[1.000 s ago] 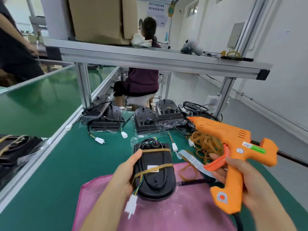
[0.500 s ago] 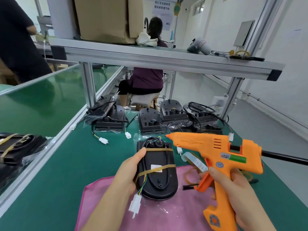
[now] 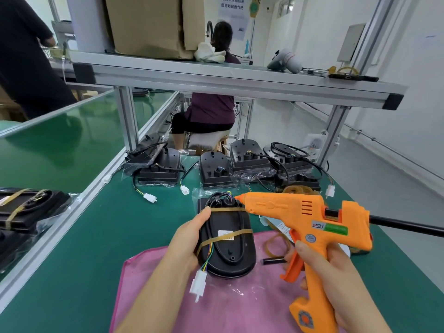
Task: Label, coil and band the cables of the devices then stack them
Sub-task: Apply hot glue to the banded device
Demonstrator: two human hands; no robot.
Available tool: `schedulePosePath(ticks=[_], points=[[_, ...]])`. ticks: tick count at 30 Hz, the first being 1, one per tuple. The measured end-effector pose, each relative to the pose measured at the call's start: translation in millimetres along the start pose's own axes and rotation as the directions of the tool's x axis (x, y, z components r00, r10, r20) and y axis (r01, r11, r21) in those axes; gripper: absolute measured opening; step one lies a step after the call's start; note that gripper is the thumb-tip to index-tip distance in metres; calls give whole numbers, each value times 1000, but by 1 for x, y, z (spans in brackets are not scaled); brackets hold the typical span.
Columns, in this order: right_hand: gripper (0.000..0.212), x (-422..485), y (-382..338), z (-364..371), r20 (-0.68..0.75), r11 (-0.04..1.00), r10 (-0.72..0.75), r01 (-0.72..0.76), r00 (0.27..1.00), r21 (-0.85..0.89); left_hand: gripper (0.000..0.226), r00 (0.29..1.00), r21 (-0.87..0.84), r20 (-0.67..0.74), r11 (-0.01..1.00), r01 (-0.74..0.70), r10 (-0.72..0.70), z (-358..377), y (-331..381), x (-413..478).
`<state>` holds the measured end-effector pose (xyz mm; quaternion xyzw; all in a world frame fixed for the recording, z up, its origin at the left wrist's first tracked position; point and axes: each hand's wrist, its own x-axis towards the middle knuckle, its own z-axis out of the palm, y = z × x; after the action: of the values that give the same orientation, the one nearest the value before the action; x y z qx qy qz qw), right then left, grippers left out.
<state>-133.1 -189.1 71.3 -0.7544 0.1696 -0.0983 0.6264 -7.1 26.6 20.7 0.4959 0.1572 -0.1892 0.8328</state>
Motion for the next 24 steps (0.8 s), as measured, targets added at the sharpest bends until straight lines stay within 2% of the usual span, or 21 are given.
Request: schedulePosePath(ticks=[8,14,18,24], points=[[13,-10,0,2,26,1000,-21,21,999,19,35,1000,10,-23,1000,2,-1,1,-3,-1],[35,-10,-2,6,40,999,-54,53,998,4,35,1000,20,-20,1000,9,-8,2,-6,-1],[21,-11,-1,4,44,999,-38,37,998,14,34,1000,18,-19,1000,-4,4,2,-5,0],[22,-11,3,-2,28,999,-35,36,999,-14,36,1000,6,-15,1000,-12,12,-1,-3,0]])
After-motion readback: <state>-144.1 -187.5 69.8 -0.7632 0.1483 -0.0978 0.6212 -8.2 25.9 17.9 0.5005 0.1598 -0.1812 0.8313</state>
